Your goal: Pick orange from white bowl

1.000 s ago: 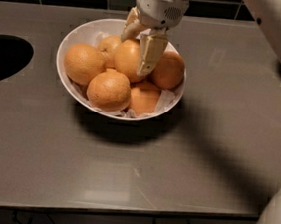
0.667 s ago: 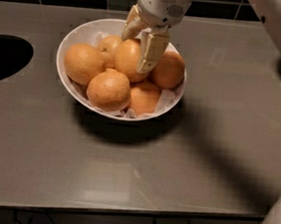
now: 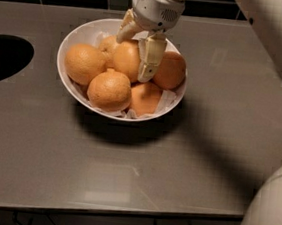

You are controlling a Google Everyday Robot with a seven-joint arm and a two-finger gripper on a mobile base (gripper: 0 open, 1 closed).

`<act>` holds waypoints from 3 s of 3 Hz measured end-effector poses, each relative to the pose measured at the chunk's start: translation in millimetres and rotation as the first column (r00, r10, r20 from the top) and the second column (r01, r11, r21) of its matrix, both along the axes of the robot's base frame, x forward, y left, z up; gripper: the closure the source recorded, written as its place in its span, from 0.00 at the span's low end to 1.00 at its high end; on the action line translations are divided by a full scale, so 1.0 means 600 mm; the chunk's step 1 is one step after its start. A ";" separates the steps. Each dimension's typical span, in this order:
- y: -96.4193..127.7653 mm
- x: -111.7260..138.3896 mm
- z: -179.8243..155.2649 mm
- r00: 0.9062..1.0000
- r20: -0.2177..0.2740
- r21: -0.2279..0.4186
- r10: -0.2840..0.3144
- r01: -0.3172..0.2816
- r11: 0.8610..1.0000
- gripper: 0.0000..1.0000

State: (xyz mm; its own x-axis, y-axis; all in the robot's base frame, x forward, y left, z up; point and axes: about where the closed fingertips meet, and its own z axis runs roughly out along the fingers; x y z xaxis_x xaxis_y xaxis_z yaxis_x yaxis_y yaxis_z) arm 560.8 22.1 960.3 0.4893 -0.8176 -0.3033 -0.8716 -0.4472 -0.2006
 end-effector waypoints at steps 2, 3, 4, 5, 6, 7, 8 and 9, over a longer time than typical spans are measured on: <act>0.010 0.004 -0.013 1.000 -0.017 0.005 0.017 -0.017 1.000 0.28; 0.013 0.004 -0.018 0.999 -0.024 0.006 0.022 -0.022 1.000 0.41; 0.011 0.003 -0.017 1.000 -0.024 0.003 0.019 -0.019 1.000 0.42; 0.011 0.002 -0.018 0.999 -0.027 0.002 0.019 -0.019 1.000 0.43; 0.011 0.002 -0.020 0.999 -0.030 0.001 0.019 -0.019 1.000 0.43; 0.012 0.000 -0.026 0.999 -0.036 0.002 0.020 -0.020 1.000 0.42; 0.013 -0.001 -0.027 0.999 -0.038 0.002 0.021 -0.021 1.000 0.43; 0.013 -0.002 -0.031 0.999 -0.044 0.003 0.022 -0.022 1.000 0.42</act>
Offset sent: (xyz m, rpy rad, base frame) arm -0.0123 -0.0044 -0.0170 -0.0383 0.0899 0.0469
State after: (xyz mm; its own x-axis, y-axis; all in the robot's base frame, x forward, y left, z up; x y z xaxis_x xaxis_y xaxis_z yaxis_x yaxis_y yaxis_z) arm 559.3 30.0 941.7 0.4935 -0.8060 -0.3268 -0.8695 -0.4662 -0.1633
